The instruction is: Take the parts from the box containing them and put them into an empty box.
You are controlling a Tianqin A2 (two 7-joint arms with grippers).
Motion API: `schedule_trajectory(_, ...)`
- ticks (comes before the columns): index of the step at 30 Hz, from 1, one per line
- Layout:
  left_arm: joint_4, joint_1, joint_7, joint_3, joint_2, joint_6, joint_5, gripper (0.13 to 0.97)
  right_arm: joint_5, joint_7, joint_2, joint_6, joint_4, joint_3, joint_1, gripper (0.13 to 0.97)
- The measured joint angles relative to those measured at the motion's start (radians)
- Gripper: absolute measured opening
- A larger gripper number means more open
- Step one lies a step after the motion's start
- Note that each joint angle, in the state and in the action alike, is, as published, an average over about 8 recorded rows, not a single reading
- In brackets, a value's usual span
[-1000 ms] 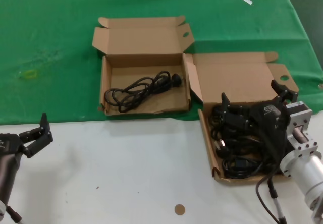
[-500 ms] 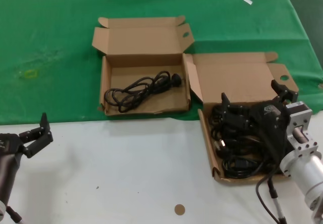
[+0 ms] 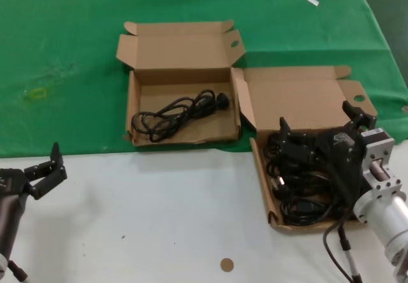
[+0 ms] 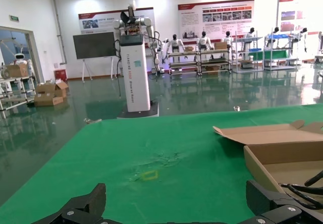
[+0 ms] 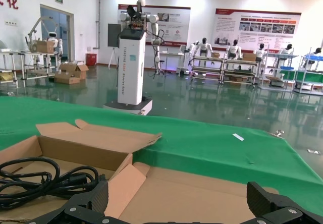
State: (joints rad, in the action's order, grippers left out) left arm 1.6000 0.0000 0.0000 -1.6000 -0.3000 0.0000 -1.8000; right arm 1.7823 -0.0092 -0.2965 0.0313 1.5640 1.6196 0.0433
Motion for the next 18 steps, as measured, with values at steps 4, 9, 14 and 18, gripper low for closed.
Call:
schedule_trajectory(4,0.000,0.000,0.000,0.000,0.000,0.000,0.000,0.966,0.000,0.000,0.000,0.000,0.000,0.000,0.000,0.966)
schedule_trajectory(9,0.000,0.000,0.000,0.000,0.000,0.000,0.000,0.966,0.000,0.000,0.000,0.000,0.000,0.000,0.000,0.966)
schedule_trajectory(14,0.000,0.000,0.000,0.000,0.000,0.000,0.000,0.966,0.000,0.000,0.000,0.000,0.000,0.000,0.000,0.966)
schedule_trajectory(18,0.000,0.000,0.000,0.000,0.000,0.000,0.000,0.966,0.000,0.000,0.000,0.000,0.000,0.000,0.000,0.966)
